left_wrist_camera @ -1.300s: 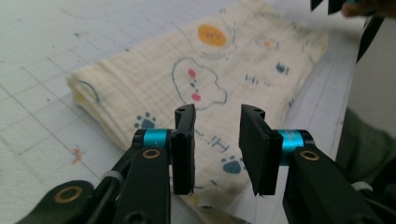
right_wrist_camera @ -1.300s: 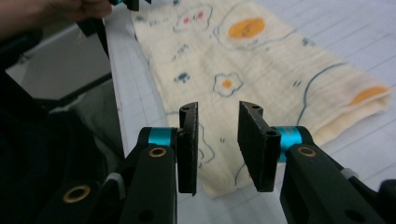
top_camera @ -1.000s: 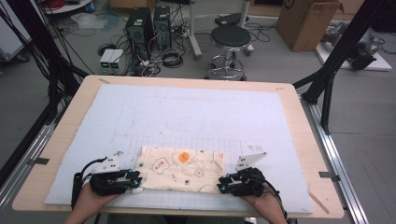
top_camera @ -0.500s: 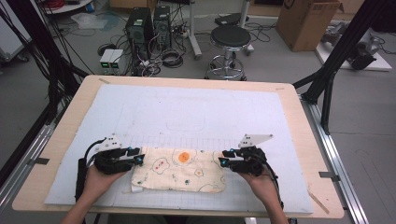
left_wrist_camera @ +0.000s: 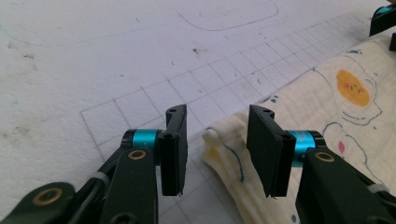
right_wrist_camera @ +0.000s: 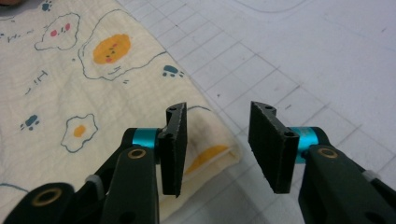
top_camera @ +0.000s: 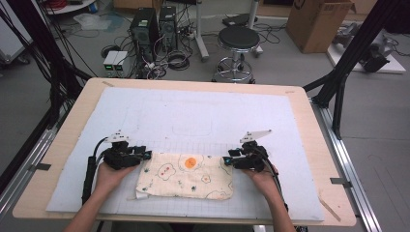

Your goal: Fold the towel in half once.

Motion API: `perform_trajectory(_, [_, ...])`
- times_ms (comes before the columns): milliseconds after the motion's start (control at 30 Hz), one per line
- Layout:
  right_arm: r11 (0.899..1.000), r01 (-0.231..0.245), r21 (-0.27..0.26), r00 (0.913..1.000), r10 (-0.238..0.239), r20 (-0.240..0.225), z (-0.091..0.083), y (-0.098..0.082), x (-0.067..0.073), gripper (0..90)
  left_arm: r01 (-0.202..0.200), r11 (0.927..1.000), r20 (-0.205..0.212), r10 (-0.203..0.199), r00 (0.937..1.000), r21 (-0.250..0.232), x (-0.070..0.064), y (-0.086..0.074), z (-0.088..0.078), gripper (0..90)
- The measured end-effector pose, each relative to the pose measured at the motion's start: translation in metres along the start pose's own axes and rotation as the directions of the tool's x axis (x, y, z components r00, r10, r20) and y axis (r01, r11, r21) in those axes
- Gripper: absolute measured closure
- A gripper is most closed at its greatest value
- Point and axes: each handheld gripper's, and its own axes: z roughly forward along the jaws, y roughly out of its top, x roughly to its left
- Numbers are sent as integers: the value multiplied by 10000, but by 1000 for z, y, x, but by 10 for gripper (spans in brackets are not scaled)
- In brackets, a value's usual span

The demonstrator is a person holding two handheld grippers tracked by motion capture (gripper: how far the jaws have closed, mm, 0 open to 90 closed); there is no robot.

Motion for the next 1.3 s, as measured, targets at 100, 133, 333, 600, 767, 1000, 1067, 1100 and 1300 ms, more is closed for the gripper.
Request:
perform_trajectory(100, [9999, -82, 118, 9998, 84, -182, 1, -1, -1, 666, 95, 10000, 114, -95, 9999, 30, 0, -1, 4, 643])
perform_trajectory(133, [9999, -58, 139, 9998, 61, -195, 2, -1, -1, 688, 75, 9999, 176, -76, 9998, 78, 0, -1, 5, 667])
perform_trajectory(333, [9994, 47, 341, 9998, -40, -199, 4, 0, -1, 846, -390, 9985, -149, 396, 9991, 379, -3, 6, 6, 849])
perform_trajectory(600, [9996, -139, 232, 9996, 134, 238, -4, 6, -6, 859, -182, 9996, -531, 193, 9984, 212, -2, 12, 8, 863])
perform_trajectory(767, [9998, -52, 194, 9983, 40, 588, -6, 14, -10, 861, 108, 9999, -657, -99, 9978, 133, 0, 16, 13, 864])
perform_trajectory(1000, [9995, -323, 62, 9951, 316, 942, -2, 13, -22, 861, 168, 9991, -858, -135, 9962, 377, 4, 27, 26, 864])
perform_trajectory(1067, [9994, -333, 40, 9943, 327, 1016, 0, 13, -24, 861, 241, 9990, -930, -206, 9955, 371, 5, 30, 29, 864])
perform_trajectory(1100, [9992, -389, 1, 9934, 386, 1078, 1, 13, -25, 861, 257, 9989, -950, -219, 9952, 391, 6, 31, 30, 864])
perform_trajectory(1300, [9978, -654, -78, 9931, 658, 966, 6, 9, -32, 861, 320, 9979, -1089, -257, 9937, 565, 8, 31, 37, 863])
